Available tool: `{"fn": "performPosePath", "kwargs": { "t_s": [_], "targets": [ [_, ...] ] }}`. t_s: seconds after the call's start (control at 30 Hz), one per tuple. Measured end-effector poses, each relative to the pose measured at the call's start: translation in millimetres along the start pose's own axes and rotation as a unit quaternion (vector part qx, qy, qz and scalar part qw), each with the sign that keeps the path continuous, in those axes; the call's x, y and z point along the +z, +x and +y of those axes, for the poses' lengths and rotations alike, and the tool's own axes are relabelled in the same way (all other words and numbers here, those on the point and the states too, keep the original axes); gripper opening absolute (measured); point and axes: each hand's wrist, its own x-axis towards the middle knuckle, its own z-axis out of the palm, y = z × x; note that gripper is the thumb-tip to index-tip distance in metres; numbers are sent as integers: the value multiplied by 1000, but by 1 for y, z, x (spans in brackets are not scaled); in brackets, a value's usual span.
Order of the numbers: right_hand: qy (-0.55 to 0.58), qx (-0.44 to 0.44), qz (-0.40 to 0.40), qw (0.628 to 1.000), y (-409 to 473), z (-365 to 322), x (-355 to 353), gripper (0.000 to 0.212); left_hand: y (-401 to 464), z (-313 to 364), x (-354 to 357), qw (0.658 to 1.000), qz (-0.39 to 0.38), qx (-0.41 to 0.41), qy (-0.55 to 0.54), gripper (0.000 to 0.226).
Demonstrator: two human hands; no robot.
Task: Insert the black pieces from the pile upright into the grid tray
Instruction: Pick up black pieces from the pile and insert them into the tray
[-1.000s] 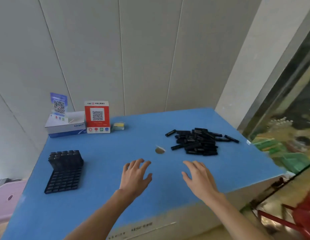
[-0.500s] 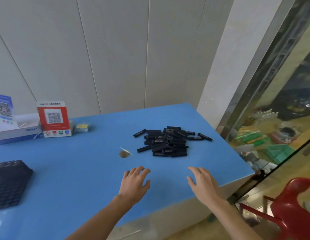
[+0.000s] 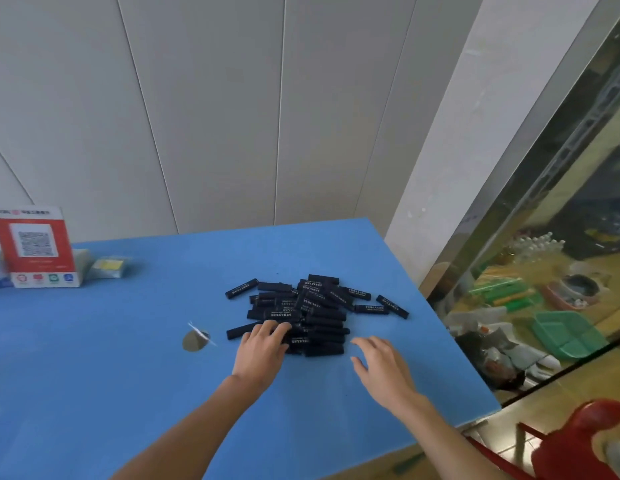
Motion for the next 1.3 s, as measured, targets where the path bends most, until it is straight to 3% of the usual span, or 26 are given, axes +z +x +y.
{"fn": "performPosePath", "kwargs": {
  "t_s": [0.43, 0.73, 0.93, 1.1, 1.3],
  "targets": [
    [27, -117, -57, 991, 57, 40, 8, 35, 6, 20, 8, 996, 35, -69, 50, 48],
    [17, -250, -69, 966, 61, 53, 20, 32, -26, 66, 2, 977, 98, -189, 0, 22],
    [-13, -271, -66, 960, 63, 61, 19, 28, -46, 90, 1, 972, 112, -206, -16, 25],
    [90, -261, -51, 960, 63, 59, 1, 24, -54, 103, -2, 964, 109, -235, -57, 33],
    [259, -259, -84, 927, 65, 37, -27, 23, -72, 108, -6, 958, 93, -249, -109, 39]
  ]
}}
